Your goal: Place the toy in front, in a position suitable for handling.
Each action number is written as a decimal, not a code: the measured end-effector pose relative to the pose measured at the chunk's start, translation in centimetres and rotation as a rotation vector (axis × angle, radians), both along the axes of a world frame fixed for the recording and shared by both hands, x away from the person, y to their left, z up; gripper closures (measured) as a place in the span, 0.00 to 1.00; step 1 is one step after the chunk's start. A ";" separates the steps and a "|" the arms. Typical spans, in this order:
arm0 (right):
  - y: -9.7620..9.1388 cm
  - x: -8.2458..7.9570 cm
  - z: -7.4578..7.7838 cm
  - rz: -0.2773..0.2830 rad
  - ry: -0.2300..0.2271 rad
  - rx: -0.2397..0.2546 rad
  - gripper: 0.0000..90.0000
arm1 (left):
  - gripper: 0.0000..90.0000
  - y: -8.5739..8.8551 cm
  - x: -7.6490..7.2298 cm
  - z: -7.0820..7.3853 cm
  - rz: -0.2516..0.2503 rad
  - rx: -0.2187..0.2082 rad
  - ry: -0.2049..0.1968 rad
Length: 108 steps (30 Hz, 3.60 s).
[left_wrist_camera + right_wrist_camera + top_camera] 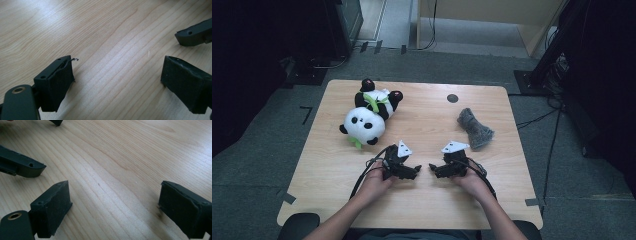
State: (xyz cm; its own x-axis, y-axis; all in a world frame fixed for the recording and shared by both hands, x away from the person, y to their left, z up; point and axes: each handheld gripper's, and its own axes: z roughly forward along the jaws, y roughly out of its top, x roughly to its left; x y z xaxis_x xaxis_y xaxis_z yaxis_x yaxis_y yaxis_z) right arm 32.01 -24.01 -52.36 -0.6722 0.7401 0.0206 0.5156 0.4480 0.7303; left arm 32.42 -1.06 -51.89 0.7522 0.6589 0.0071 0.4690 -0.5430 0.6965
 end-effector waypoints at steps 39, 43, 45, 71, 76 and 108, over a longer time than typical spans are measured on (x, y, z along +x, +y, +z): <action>0.4 0.0 0.0 -0.090 0.004 0.001 0.12 | 0.26 1.0 0.1 0.2 -0.034 -0.015 -0.013; 0.1 0.0 0.4 -0.110 0.021 0.028 0.24 | 0.28 1.2 0.3 0.3 -0.035 -0.015 -0.002; -0.1 0.1 0.5 -0.109 0.044 0.059 0.26 | 0.28 1.3 0.5 0.4 -0.033 -0.026 0.015; -1.2 0.0 4.8 -0.047 0.021 0.117 0.42 | 0.30 4.7 2.5 4.8 -0.057 -0.113 0.089; -1.6 0.1 5.1 -0.039 0.015 0.103 0.45 | 0.34 5.4 3.0 5.6 -0.050 -0.117 0.081; -2.5 0.7 5.9 -0.076 0.047 0.103 0.32 | 0.37 8.5 7.8 10.4 -0.016 -0.148 0.057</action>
